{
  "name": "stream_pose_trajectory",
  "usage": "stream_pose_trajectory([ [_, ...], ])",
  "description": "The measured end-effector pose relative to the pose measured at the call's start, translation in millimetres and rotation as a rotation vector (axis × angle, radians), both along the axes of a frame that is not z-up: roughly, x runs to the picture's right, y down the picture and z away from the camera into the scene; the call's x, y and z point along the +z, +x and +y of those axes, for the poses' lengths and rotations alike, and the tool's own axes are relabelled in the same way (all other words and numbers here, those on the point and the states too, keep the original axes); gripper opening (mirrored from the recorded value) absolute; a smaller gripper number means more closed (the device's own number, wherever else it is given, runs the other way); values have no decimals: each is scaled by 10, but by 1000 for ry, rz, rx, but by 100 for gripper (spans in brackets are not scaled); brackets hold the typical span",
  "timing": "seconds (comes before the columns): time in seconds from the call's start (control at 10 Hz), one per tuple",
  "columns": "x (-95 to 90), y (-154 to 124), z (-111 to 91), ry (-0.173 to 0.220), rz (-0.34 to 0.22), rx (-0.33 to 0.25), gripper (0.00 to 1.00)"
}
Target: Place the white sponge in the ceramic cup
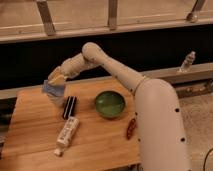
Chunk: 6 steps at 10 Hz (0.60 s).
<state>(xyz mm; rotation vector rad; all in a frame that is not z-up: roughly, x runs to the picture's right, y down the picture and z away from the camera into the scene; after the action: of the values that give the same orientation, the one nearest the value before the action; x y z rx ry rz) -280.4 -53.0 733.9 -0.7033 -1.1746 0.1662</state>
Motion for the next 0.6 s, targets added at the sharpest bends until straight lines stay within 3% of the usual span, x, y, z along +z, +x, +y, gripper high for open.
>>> stream_pose_trajectory([
  [0.3, 44, -208, -73, -26, -152, 84, 13],
  [0.6, 102, -310, -67, -25, -218, 116, 13],
])
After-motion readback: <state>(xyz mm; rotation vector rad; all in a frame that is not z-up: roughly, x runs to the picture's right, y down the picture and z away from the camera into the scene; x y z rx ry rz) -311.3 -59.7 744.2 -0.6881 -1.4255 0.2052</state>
